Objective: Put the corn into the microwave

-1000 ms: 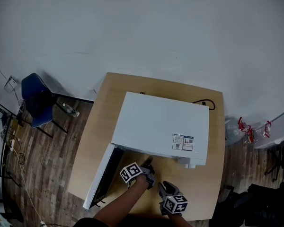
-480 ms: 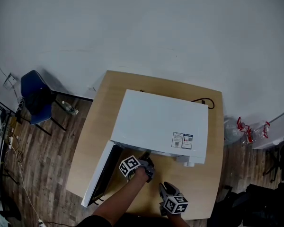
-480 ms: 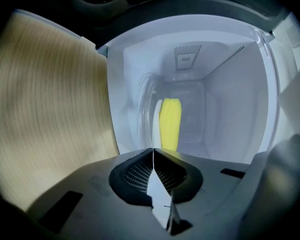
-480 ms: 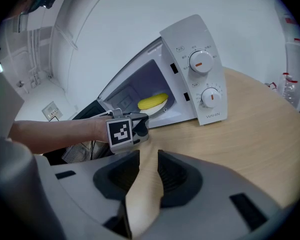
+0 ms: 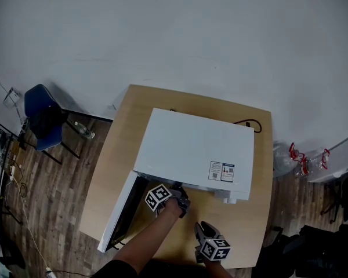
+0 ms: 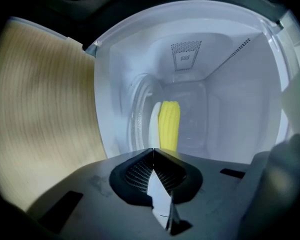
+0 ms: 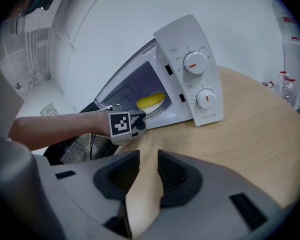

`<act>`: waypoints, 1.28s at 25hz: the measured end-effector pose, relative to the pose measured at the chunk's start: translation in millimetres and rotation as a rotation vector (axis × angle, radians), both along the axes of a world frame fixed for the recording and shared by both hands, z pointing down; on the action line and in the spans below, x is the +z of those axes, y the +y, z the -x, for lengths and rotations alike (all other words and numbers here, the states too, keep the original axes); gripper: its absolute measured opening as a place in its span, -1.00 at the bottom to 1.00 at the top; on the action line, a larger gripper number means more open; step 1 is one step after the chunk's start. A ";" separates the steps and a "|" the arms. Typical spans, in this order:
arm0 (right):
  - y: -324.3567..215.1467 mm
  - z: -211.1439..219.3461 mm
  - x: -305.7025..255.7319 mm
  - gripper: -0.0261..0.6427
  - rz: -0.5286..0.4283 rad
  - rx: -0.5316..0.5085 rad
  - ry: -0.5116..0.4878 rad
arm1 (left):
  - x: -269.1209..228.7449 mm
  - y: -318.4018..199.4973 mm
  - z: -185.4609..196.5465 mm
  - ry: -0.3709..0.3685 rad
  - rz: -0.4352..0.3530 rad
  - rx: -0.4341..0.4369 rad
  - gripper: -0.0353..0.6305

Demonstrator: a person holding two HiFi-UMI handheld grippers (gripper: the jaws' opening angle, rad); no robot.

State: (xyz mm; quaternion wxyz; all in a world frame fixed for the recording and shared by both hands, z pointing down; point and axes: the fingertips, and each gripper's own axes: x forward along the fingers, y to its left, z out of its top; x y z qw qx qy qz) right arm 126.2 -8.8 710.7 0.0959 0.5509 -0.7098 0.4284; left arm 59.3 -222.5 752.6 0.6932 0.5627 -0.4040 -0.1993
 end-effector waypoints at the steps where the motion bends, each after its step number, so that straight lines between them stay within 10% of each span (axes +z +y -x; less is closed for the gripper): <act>1: -1.3 -2.2 -1.6 -0.43 -0.006 0.003 0.009 | -0.2 -1.1 -0.5 -0.007 0.001 0.004 -0.85; 9: 2.2 -14.3 -16.4 -0.44 -0.029 0.050 0.008 | 0.6 -1.1 0.8 0.084 0.025 -0.005 -0.85; 18: 20.4 -33.5 -59.9 -0.44 -0.135 0.151 0.029 | -57.4 61.4 11.0 0.066 -0.144 0.163 -0.85; 29: 84.2 1.4 -128.9 -0.50 -0.262 0.156 0.181 | -161.9 223.3 59.0 -0.155 -0.420 0.404 -0.85; 32: 108.1 10.1 -149.4 -0.64 -0.308 0.172 0.192 | -187.6 272.2 65.2 -0.310 -0.608 0.545 -0.85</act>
